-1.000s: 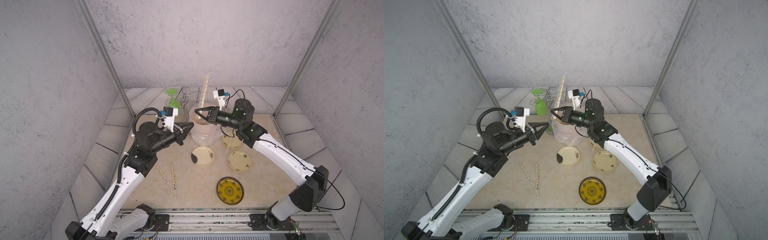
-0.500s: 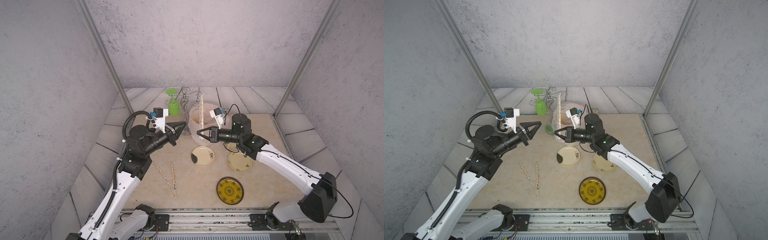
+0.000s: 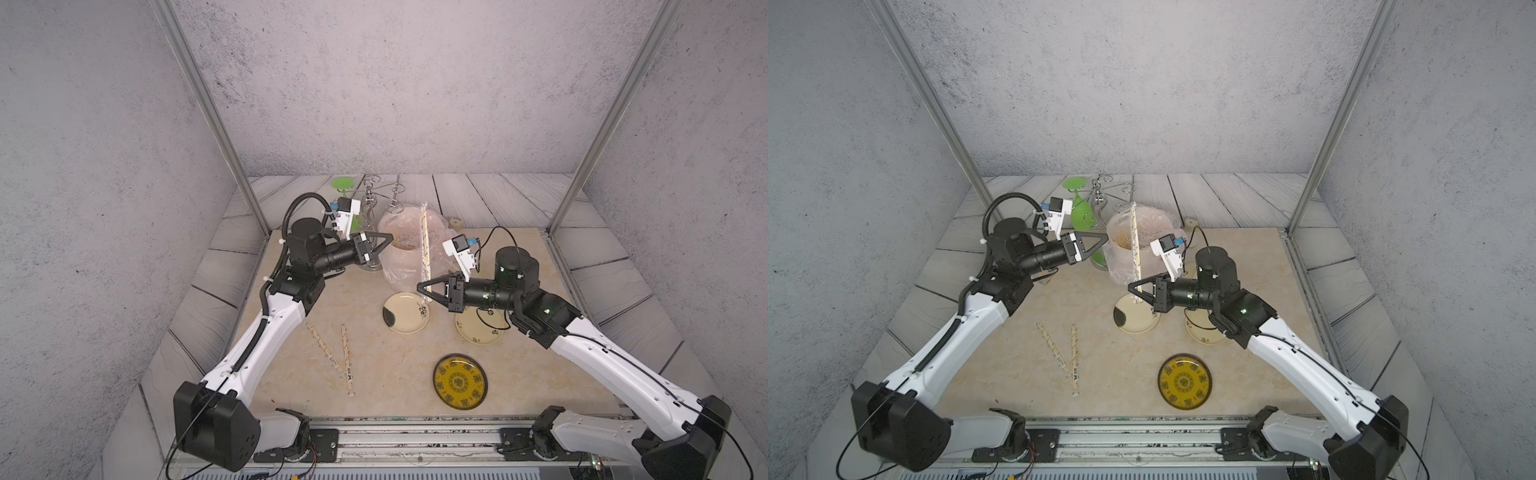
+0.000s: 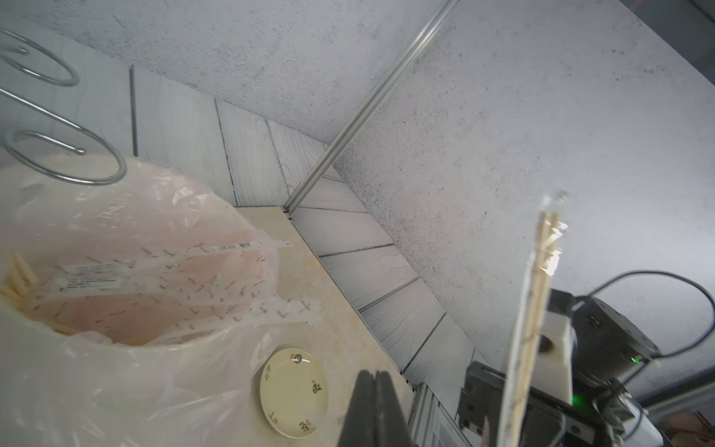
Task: Remove the packaging of disposable chopsticks
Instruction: Place the packet bag in the trash bin.
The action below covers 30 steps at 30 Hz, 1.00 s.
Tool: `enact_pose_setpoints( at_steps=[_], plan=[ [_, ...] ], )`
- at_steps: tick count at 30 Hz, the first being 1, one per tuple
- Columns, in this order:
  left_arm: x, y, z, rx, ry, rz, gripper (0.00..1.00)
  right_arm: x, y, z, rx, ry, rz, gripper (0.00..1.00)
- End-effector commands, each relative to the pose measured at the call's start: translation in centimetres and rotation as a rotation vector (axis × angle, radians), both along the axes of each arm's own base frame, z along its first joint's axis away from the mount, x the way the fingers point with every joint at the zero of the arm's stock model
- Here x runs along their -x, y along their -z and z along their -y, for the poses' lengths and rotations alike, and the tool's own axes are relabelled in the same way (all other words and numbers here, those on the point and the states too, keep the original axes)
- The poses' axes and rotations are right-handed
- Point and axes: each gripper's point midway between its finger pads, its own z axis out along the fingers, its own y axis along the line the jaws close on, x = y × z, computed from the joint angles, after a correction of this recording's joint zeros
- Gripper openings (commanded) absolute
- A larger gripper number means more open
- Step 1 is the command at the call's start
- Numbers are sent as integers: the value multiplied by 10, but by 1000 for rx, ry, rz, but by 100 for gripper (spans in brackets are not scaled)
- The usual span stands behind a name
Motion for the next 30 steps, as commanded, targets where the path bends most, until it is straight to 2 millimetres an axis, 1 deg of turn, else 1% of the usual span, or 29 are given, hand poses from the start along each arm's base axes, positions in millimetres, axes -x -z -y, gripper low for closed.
enact_pose_setpoints(
  at_steps=[1,3,5,6,9,11,15,16,17,19,22,23,24,27,28,30],
  plan=[
    [-21,-16,-12,-173,-171,89,0,4,-4,18,52,53,70,0],
    [-44,-6,-10,-226,-214,62,0,5,-6,22,67,65,87,0],
    [-65,12,-5,-281,-228,4,0,5,-7,24,76,71,91,0],
    [-74,24,-3,-310,-227,-39,0,5,-7,25,79,74,92,0],
    [-90,52,5,-348,-212,-139,0,7,-8,28,79,82,96,0],
    [-97,66,11,-366,-204,-178,0,9,-9,30,81,81,103,0],
    [-111,83,25,-403,-175,-220,1,10,-10,31,82,81,104,0],
    [-114,85,30,-413,-162,-230,9,10,-10,31,80,81,102,0],
    [-115,86,35,-420,-142,-232,14,11,-10,31,78,77,101,0],
    [-115,83,46,-434,-116,-214,16,12,-9,32,73,77,99,0],
    [-119,82,56,-446,-108,-207,19,14,-7,33,75,79,98,0],
    [-121,84,57,-452,-104,-214,25,13,-7,34,76,83,94,0],
    [-121,87,59,-461,-95,-223,36,14,-6,34,76,81,92,0],
    [-121,94,59,-490,-104,-242,56,16,-6,36,75,89,95,0],
    [-122,95,56,-516,-120,-238,60,16,-5,37,78,92,94,0],
    [-119,101,49,-629,-157,-220,61,16,-6,39,85,98,99,0]
  ],
)
